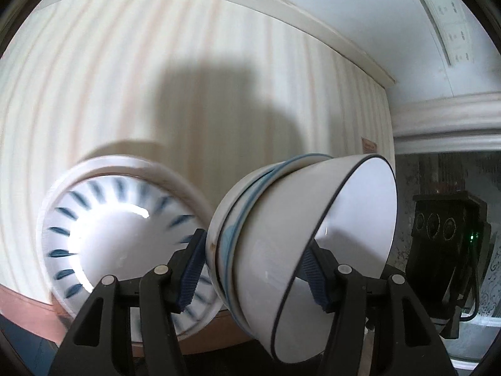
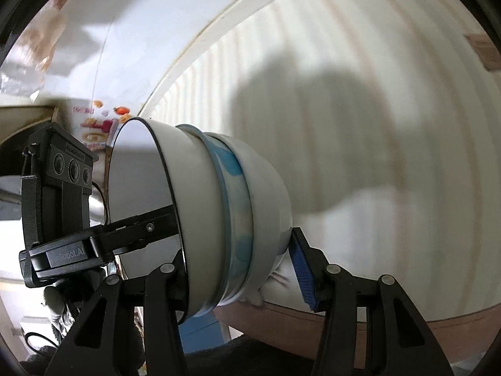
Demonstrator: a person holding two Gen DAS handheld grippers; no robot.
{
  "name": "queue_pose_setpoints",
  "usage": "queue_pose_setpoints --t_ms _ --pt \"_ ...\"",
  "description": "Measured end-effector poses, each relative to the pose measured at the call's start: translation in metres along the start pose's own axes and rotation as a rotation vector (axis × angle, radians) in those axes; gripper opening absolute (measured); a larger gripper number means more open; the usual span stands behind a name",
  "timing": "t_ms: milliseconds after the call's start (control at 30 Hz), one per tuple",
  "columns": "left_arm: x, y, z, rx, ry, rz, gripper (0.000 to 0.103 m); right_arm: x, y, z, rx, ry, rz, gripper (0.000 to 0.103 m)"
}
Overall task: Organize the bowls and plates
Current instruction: 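Carry the bowl stack with both grippers onto the plate stack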
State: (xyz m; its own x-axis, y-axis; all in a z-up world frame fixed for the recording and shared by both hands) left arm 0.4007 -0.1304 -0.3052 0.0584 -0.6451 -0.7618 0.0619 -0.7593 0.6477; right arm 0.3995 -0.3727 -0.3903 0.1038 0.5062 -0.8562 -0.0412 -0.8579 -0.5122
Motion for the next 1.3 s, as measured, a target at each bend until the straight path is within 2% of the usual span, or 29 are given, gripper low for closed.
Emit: queue_pose_setpoints --t_ms 233,533,733,933,1300 --pt "-0.031 -0.050 0.005 -0.063 0.052 -0.019 0.056 0.043 -0.059 0.002 -0.065 -0.026 -0.019 0.053" --pt "-0.041 -0.097 0.011 -0.137 0.082 -0.001 0.056 0.081 -0.080 0.014 -0.099 -0.049 -0.012 0.053" --pt "-0.032 -0.107 0.011 -0.149 0.078 0.003 0.056 0.095 -0.087 0.019 -0.104 -0.047 0.006 0.053" --pt "-0.045 -0.114 0.019 -0.110 0.070 -0.004 0.055 0.095 -0.083 0.028 -0.099 -0.032 0.013 0.053" --pt "-0.039 -0.106 0.015 -0.067 0.051 -0.040 0.055 0.100 -0.088 0.037 -0.069 -0.037 0.011 0.053"
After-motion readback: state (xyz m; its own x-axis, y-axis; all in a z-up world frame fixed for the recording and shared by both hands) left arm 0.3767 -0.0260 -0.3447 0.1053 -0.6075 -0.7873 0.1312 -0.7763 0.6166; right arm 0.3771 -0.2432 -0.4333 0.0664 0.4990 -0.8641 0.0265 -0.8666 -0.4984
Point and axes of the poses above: each gripper's, at about its wrist camera, not at the fingertips, and x roughly the way its jaws point, y to its right, z to its underside, the point moved 1 cm from there along x, roughly the way its jaws point, and after that the axes turned 12 degrees about z, right-handed, at the moved point
